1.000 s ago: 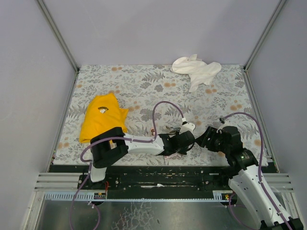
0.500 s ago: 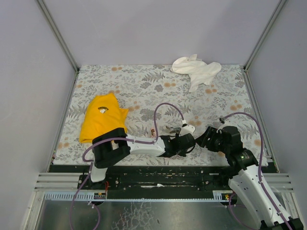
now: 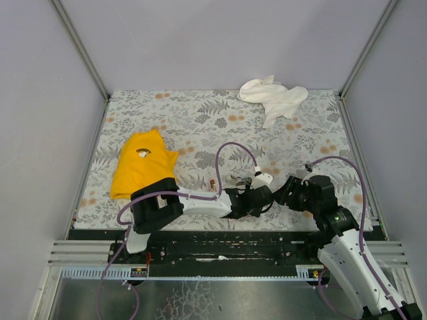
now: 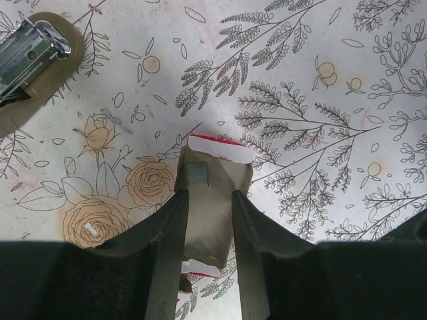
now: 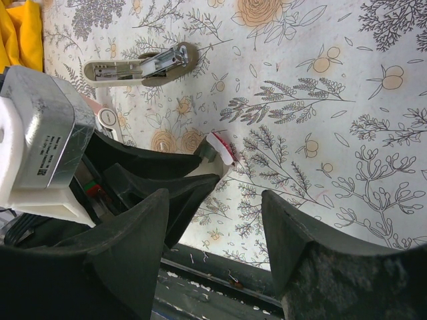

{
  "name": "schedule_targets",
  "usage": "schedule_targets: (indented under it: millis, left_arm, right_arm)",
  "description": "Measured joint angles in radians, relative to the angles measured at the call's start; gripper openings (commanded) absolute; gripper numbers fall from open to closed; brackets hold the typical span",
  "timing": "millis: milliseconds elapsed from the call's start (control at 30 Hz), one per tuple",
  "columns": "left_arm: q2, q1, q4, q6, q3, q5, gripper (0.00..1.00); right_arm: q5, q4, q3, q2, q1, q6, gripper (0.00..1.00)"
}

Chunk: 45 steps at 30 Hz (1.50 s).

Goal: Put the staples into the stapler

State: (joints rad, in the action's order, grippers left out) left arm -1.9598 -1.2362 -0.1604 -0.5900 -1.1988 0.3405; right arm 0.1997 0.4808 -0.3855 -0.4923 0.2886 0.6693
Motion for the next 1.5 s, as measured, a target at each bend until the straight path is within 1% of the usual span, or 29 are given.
schedule_targets:
  millis: [200, 333, 1033, 1200, 1500]
  left_arm:
    - [-0.001, 0.000, 0.000, 0.004, -0.001, 0.013, 0.31]
    - [-0.001, 0.000, -0.002, 0.010, -0.001, 0.024, 0.29]
    - [-0.023, 0.000, -0.008, 0.042, -0.030, 0.061, 0.29]
    - [-0.032, 0.000, -0.007, 0.042, -0.035, 0.068, 0.32]
    - [-0.045, 0.000, -0.005, 0.045, -0.050, 0.076, 0.33]
  right_arm:
    - [0.000, 0.000, 0.000, -0.002, 0.000, 0.000, 0.64]
    - [0.000, 0.000, 0.000, -0.003, 0.000, -0.001, 0.64]
    - [0.000, 0.000, 0.000, -0.016, 0.000, -0.006, 0.64]
    - [0.000, 0.000, 0.000, -0.018, 0.000, -0.007, 0.64]
    - [0.000, -0.003, 0.004, -0.021, 0.000, -0.008, 0.64]
